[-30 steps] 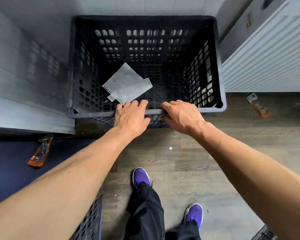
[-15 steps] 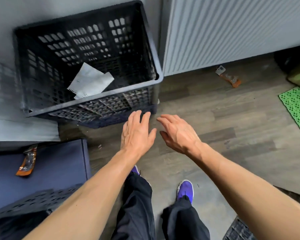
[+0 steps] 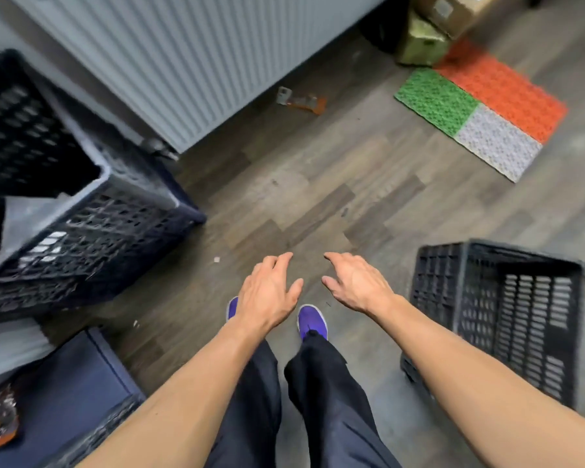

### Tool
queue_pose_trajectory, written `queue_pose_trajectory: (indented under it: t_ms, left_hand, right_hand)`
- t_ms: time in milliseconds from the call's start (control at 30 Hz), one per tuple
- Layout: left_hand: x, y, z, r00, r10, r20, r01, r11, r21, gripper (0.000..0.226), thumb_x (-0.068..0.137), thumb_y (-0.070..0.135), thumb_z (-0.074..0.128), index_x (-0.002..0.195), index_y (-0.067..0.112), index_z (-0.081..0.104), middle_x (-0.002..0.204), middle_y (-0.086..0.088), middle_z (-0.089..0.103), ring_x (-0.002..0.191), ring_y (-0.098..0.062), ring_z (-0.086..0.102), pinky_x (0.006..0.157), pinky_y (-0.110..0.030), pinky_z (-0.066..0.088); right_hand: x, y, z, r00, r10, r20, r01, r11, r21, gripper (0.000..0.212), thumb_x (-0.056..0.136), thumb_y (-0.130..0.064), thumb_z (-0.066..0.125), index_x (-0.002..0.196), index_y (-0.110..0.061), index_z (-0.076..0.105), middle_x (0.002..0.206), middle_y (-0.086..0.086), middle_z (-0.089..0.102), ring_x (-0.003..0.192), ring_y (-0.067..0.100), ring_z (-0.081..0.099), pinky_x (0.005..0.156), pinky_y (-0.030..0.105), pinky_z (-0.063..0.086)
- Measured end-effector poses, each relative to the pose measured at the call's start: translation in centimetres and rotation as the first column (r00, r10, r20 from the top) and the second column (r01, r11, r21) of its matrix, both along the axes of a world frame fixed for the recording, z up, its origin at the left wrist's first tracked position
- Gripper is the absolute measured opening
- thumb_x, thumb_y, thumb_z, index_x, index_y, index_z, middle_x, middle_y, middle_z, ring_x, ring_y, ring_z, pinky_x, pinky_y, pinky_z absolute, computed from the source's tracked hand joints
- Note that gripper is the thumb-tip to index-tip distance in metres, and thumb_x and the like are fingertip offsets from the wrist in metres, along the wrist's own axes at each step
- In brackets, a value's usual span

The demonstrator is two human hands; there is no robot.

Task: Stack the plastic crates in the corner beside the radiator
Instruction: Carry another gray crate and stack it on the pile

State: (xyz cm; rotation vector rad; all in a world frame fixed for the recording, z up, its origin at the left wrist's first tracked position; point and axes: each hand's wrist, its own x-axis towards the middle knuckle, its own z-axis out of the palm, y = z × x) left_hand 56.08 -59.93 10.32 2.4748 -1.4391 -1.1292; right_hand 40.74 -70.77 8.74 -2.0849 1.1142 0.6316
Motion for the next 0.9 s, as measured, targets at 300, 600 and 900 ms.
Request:
queue_pose_trajectory:
  t_ms: [300, 600, 900]
  left_hand:
    - [-7.5, -3.4, -3.2, 0.911, -0.401, -0.099, 0.406, 0.913, 0.035, 0.059, 0.095, 0.047, 0.048, 0.147, 0.022, 0.035, 0.136, -0.005, 0.05, 0.125, -0.025, 0.049, 0.1, -0.04, 0.044]
    - [-11.8, -5.3, -6.3, 0.777, -0.61, -0.152, 0.624, 0.778, 0.069, 0.06, 0.096, 0.048, 0.047, 0.147, 0.019, 0.035, 0.136, -0.009, 0.051, 0.125, -0.029, 0.049, 0.099, -0.041, 0.045]
    - [-22.9, -7.9, -7.2, 0.703, -0.688, -0.181, 0.708, 0.701, 0.084, 0.06, 0.096, 0.049, 0.046, 0.147, 0.02, 0.034, 0.135, -0.008, 0.051, 0.125, -0.028, 0.049, 0.1, -0.039, 0.043]
  right_hand:
    - [-11.0, 1.8, -1.6, 0.892, -0.441, -0.096, 0.443, 0.897, -0.002, 0.059, 0.097, -0.04, 0.048, 0.15, -0.018, 0.034, 0.144, 0.01, 0.048, 0.133, 0.03, 0.043, 0.106, 0.042, 0.039]
    - [-18.9, 5.0, -3.8, 0.69, -0.71, -0.141, 0.716, 0.698, -0.009, 0.06, 0.096, -0.038, 0.054, 0.149, -0.015, 0.037, 0.144, 0.013, 0.05, 0.133, 0.03, 0.045, 0.11, 0.039, 0.036]
    - [-30.1, 5.8, -4.9, 0.534, -0.827, -0.177, 0.838, 0.546, -0.023, 0.058, 0.096, -0.039, 0.052, 0.149, -0.02, 0.037, 0.142, 0.006, 0.051, 0.132, 0.027, 0.045, 0.107, 0.042, 0.039]
